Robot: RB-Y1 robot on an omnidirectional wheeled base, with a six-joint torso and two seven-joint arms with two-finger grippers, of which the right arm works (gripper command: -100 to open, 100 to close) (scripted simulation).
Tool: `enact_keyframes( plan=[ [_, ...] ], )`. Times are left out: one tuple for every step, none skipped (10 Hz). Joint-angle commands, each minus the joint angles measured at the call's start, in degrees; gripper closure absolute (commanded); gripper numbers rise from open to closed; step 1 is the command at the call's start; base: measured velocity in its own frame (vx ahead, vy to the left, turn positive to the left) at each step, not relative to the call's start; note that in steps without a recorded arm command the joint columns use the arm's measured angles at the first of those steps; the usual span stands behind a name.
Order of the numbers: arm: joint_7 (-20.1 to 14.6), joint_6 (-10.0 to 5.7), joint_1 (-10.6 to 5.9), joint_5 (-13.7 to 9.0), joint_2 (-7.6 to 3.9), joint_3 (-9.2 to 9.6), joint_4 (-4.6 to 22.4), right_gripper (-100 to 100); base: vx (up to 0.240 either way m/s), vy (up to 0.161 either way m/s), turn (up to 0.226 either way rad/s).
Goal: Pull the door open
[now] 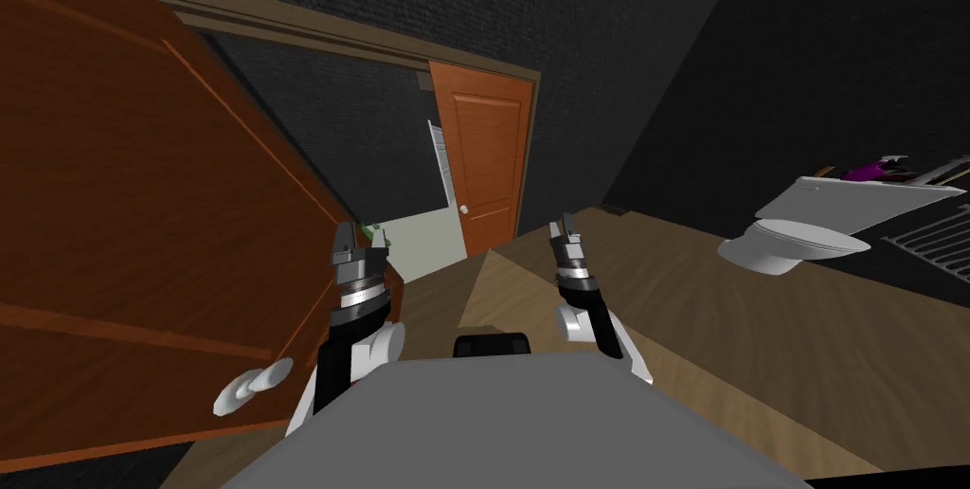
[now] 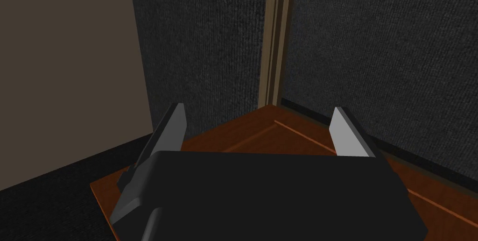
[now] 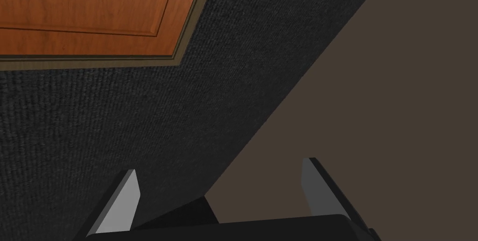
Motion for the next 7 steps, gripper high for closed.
enact_keyframes(
  plan=[
    [1.8, -1.11, -0.15, 1.6, -0.29, 0.93, 1.9, -100, 0.122, 0.077, -0.081],
    [2.9, -1.67, -0.49, 2.6, -0.69, 1.27, 3.3, -100, 0.142, 0.114, -0.106],
    [4.0, -2.3, -0.87, 3.6, -1.05, 1.65, 4.9, -100, 0.192, 0.133, -0.137],
    [4.7, -2.62, -1.08, 4.2, -1.21, 1.85, 5.7, -100, 0.169, 0.123, -0.075],
    [5.9, -3.28, -1.48, 5.3, -1.55, 2.25, 7.3, -100, 0.156, 0.115, -0.086],
    [6.5, -3.61, -1.68, 5.9, -1.72, 2.45, 8.2, -100, 0.133, 0.091, -0.096],
    [7.8, -4.28, -2.09, 7.1, -2.05, 2.86, 9.8, -100, 0.117, 0.071, -0.092]
  ],
)
